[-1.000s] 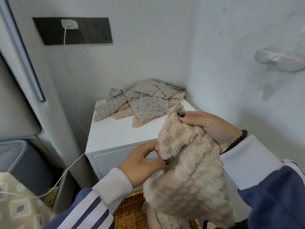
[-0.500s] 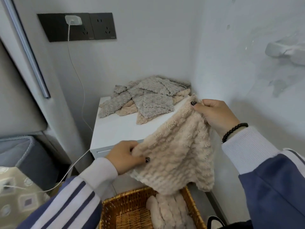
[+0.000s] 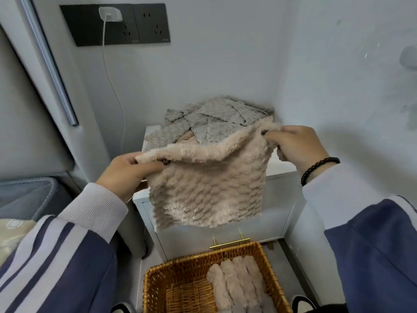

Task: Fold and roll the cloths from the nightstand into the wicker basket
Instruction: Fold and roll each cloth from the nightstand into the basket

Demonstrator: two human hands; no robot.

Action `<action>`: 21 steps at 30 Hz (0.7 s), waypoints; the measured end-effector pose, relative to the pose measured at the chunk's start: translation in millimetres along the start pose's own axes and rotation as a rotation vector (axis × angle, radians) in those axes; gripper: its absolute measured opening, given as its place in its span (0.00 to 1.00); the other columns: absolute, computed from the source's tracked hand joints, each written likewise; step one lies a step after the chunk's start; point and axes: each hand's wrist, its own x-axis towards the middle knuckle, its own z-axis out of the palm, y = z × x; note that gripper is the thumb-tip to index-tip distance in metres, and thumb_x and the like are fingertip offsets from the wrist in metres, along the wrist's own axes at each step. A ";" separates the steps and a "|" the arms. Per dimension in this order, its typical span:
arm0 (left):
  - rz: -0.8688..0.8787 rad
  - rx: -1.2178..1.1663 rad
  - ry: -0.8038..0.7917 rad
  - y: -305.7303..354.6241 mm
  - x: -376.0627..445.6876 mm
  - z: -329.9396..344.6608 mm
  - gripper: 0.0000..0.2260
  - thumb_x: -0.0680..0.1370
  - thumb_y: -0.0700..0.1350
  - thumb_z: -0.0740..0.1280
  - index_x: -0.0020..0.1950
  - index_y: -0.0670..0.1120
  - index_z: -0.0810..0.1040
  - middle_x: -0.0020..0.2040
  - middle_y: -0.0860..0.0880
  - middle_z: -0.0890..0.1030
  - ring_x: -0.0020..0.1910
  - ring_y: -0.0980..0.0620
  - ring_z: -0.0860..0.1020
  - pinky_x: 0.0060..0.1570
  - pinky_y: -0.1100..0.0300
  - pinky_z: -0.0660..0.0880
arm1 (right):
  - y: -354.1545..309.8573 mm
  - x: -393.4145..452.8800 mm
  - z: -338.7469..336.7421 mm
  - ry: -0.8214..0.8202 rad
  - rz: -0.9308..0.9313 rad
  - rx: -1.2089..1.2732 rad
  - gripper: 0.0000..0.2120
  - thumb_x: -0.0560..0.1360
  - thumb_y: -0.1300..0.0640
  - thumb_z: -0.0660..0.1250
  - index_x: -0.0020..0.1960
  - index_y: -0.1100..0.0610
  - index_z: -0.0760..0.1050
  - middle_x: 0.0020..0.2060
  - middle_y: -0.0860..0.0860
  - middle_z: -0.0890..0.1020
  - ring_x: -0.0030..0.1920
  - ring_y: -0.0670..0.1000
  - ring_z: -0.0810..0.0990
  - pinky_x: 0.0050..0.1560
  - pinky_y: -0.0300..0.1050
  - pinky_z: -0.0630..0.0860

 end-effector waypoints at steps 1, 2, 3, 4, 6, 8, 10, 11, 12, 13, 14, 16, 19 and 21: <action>0.005 -0.086 0.037 3.9 -0.9 -0.9 0.04 0.72 0.36 0.72 0.45 0.43 0.82 0.34 0.46 0.82 0.33 0.48 0.78 0.32 0.61 0.74 | -4.3 1.2 0.3 -0.004 0.048 0.136 0.10 0.70 0.59 0.72 0.35 0.57 0.72 0.23 0.49 0.69 0.24 0.49 0.65 0.28 0.40 0.63; 0.008 -0.112 0.086 7.2 -2.6 -0.5 0.05 0.71 0.37 0.73 0.46 0.43 0.82 0.33 0.47 0.81 0.33 0.49 0.77 0.30 0.61 0.72 | -7.7 1.5 0.9 -0.011 0.093 0.239 0.08 0.71 0.59 0.72 0.38 0.57 0.73 0.21 0.49 0.68 0.22 0.48 0.64 0.26 0.39 0.63; 0.016 -0.087 0.142 6.6 -1.9 -1.6 0.05 0.71 0.38 0.74 0.46 0.42 0.82 0.31 0.48 0.80 0.31 0.51 0.76 0.28 0.62 0.70 | -8.3 2.7 2.6 -0.030 0.123 0.282 0.08 0.73 0.60 0.71 0.38 0.58 0.73 0.19 0.48 0.68 0.20 0.48 0.65 0.25 0.37 0.64; 0.023 -0.022 0.191 6.0 -2.1 -0.8 0.05 0.71 0.39 0.74 0.45 0.43 0.81 0.29 0.51 0.80 0.27 0.54 0.76 0.26 0.65 0.70 | -7.8 2.7 4.8 -0.054 0.145 0.288 0.08 0.74 0.60 0.70 0.38 0.58 0.72 0.18 0.48 0.70 0.19 0.47 0.67 0.23 0.36 0.66; 0.016 0.138 0.228 0.6 0.5 -0.4 0.05 0.73 0.40 0.73 0.47 0.43 0.80 0.31 0.50 0.80 0.25 0.55 0.76 0.25 0.65 0.71 | -4.2 -0.5 13.3 -0.122 0.175 0.276 0.07 0.77 0.60 0.67 0.41 0.59 0.72 0.20 0.49 0.76 0.21 0.48 0.75 0.22 0.37 0.73; -0.048 0.157 0.174 -5.2 4.3 1.5 0.04 0.76 0.40 0.69 0.51 0.44 0.78 0.38 0.47 0.81 0.24 0.52 0.79 0.22 0.65 0.71 | 2.9 -2.4 22.5 -0.169 0.222 0.283 0.05 0.78 0.60 0.65 0.51 0.60 0.71 0.25 0.52 0.82 0.27 0.50 0.82 0.31 0.41 0.79; -0.139 0.077 0.094 -10.4 10.8 1.5 0.06 0.79 0.39 0.67 0.55 0.43 0.76 0.45 0.44 0.83 0.31 0.49 0.84 0.21 0.66 0.74 | 11.7 0.8 30.0 -0.173 0.272 0.318 0.16 0.79 0.60 0.65 0.65 0.59 0.66 0.31 0.56 0.84 0.35 0.53 0.86 0.38 0.45 0.81; -0.172 0.063 0.064 -11.8 14.9 1.3 0.07 0.79 0.39 0.66 0.57 0.42 0.75 0.46 0.43 0.84 0.35 0.47 0.85 0.24 0.65 0.77 | 15.0 3.0 32.9 -0.174 0.292 0.329 0.18 0.79 0.60 0.64 0.66 0.58 0.65 0.33 0.57 0.85 0.38 0.54 0.86 0.39 0.46 0.82; -0.193 0.055 0.043 -13.0 19.0 1.2 0.09 0.79 0.40 0.66 0.58 0.42 0.75 0.47 0.42 0.84 0.38 0.45 0.85 0.28 0.63 0.80 | 17.4 4.8 35.7 -0.184 0.317 0.340 0.16 0.79 0.60 0.64 0.65 0.58 0.65 0.35 0.58 0.85 0.39 0.54 0.86 0.40 0.47 0.82; -0.202 0.040 0.035 -15.8 24.2 1.2 0.10 0.79 0.40 0.66 0.59 0.41 0.75 0.48 0.42 0.84 0.40 0.45 0.85 0.32 0.60 0.81 | 20.9 7.6 39.4 -0.192 0.347 0.344 0.13 0.79 0.60 0.64 0.62 0.57 0.66 0.38 0.59 0.84 0.40 0.55 0.85 0.41 0.48 0.82; -0.208 0.017 0.036 -18.4 28.8 2.1 0.10 0.79 0.39 0.66 0.60 0.41 0.74 0.48 0.42 0.83 0.42 0.45 0.85 0.36 0.58 0.82 | 25.5 10.5 43.4 -0.200 0.377 0.361 0.11 0.79 0.60 0.63 0.60 0.57 0.66 0.41 0.60 0.84 0.42 0.56 0.85 0.44 0.49 0.82; -0.213 -0.037 0.053 -25.9 39.6 4.1 0.09 0.79 0.38 0.65 0.60 0.40 0.74 0.48 0.41 0.82 0.43 0.47 0.84 0.38 0.58 0.81 | 35.6 16.9 51.0 -0.191 0.410 0.408 0.10 0.80 0.61 0.62 0.60 0.58 0.67 0.49 0.63 0.82 0.48 0.59 0.82 0.52 0.51 0.80; -0.163 -0.148 0.097 -39.6 55.6 8.2 0.08 0.79 0.34 0.63 0.58 0.37 0.74 0.48 0.40 0.82 0.39 0.50 0.84 0.36 0.62 0.81 | 45.5 27.4 62.2 -0.135 0.406 0.485 0.19 0.80 0.63 0.60 0.70 0.62 0.63 0.57 0.65 0.79 0.57 0.59 0.79 0.59 0.50 0.76; -0.114 -0.184 0.132 -48.8 65.3 9.9 0.06 0.80 0.34 0.62 0.55 0.37 0.74 0.51 0.39 0.82 0.40 0.51 0.84 0.37 0.63 0.81 | 47.5 35.4 68.9 -0.112 0.378 0.491 0.21 0.81 0.64 0.60 0.72 0.65 0.62 0.60 0.65 0.77 0.61 0.59 0.78 0.62 0.49 0.74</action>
